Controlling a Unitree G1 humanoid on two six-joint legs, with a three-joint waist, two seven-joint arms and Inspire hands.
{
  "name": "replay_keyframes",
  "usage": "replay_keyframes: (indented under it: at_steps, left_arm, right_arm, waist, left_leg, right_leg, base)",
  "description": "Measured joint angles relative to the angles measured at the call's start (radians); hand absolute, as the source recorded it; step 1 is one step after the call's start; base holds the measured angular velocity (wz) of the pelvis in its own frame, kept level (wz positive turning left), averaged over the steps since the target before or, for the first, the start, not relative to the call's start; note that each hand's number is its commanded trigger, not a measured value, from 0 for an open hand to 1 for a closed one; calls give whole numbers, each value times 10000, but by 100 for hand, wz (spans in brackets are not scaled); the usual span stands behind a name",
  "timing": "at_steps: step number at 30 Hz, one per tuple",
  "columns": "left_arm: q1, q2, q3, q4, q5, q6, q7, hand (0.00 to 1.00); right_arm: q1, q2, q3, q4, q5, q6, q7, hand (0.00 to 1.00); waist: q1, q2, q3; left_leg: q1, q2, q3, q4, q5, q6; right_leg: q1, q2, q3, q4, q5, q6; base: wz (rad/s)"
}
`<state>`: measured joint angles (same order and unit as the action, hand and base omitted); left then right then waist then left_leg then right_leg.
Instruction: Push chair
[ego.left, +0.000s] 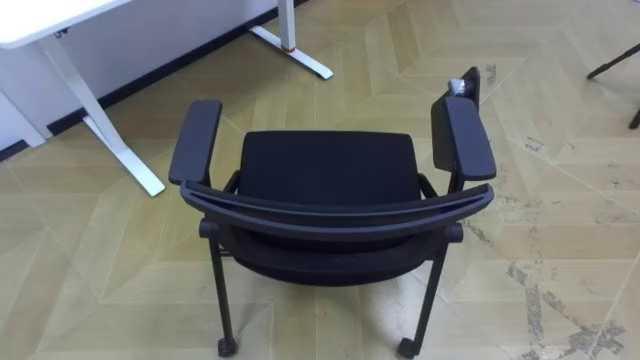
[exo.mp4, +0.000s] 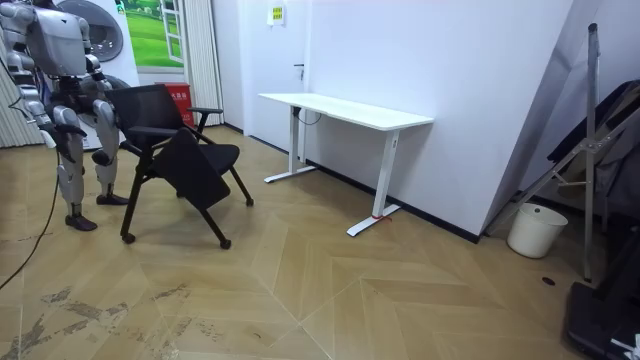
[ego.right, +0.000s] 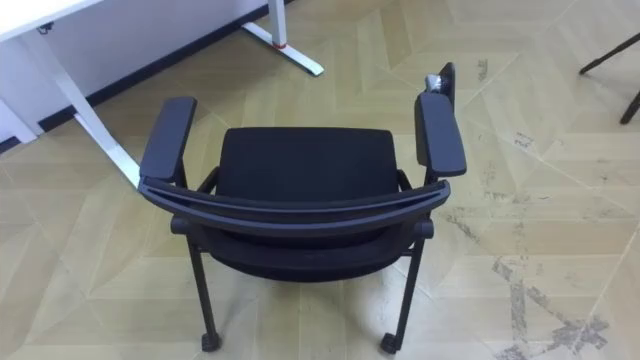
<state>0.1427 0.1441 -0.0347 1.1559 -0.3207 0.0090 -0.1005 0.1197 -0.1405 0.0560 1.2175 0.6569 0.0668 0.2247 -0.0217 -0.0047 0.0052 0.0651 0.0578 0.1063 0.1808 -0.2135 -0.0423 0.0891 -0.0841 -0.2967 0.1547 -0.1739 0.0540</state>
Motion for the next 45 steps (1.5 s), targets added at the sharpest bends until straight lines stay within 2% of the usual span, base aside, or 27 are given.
replay_keyframes:
  at_steps: [5,8,14,21,26,31,34,35,40,41,45]
  left_arm:
    - [-34,2,4,53,72,6,-37,0]
    - [7,5,30,54,72,106,-84,0]
    - [26,7,317,36,74,361,-221,0]
    - [110,-127,791,49,-21,378,-57,0]
    - [221,-277,1548,82,-137,378,720,0]
    - [559,-333,2558,-21,-197,362,1548,0]
    - [705,-304,3104,-295,-94,359,2095,0]
    - [722,-277,3283,-521,-89,360,2375,0]
    - [634,-68,3908,-1189,558,78,3189,0]
    - [627,-4,3931,-1343,791,-13,3337,0]
    - [513,269,4156,-2163,1387,-32,3646,0]
  right_arm:
    - [85,2,-110,127,-513,-16,17,0]
    - [-19,28,-230,357,-966,63,-306,0]
    - [-203,17,-790,378,-1160,394,-975,0]
    - [-157,66,-1230,621,-1154,440,-1412,0]
    - [-110,81,-1390,709,-1268,444,-1805,0]
    - [17,81,-1772,753,-1260,426,-1901,0]
    - [71,79,-2000,736,-1272,397,-1891,0]
    - [62,77,-2089,734,-1353,374,-1897,0]
    - [-17,41,-2575,757,-1821,91,-1908,0]
    - [-12,17,-2672,804,-1967,-15,-1903,0]
    - [-75,-233,-3200,803,-1983,-49,-1917,0]
  waist:
    - [-6,17,19]
    - [-32,-1,60]
    - [-70,17,42]
    - [-57,7,-2]
    - [62,-4,32]
    - [42,-73,22]
    - [52,-42,9]
    - [54,-11,-15]
    - [50,51,-12]
    - [27,91,-14]
    - [41,322,-8]
  left_leg:
    - [19,4,0,-7,0,0]
    - [148,0,0,-56,-1,2]
    - [149,0,-25,-74,-2,4]
    - [188,-9,-7,-93,-2,4]
    - [332,-9,85,-139,-2,4]
    - [369,-10,54,-123,-2,4]
    - [345,-12,46,-109,-3,5]
    - [327,-21,11,-90,-2,5]
    - [340,-40,-102,-23,-3,8]
    - [343,-41,-117,-26,-4,9]
    - [345,-39,-141,-59,-5,11]
  right_leg:
    - [33,-2,-12,18,4,-3]
    - [179,-1,24,12,3,0]
    - [233,5,-43,-19,-1,5]
    - [241,2,-39,-36,-7,15]
    - [304,4,85,-37,-12,23]
    - [372,2,104,-42,-21,28]
    - [362,-1,125,-43,-30,28]
    - [371,10,200,-43,-37,23]
    - [487,12,202,-48,-38,22]
    - [503,13,180,-60,-38,22]
    - [493,21,172,-54,-37,21]
  base:
    - [2]
    - [1]
    - [5]
    - [0]
    - [-6]
    - [1]
    - [2]
    - [7]
    - [7]
    - [6]
    - [1]
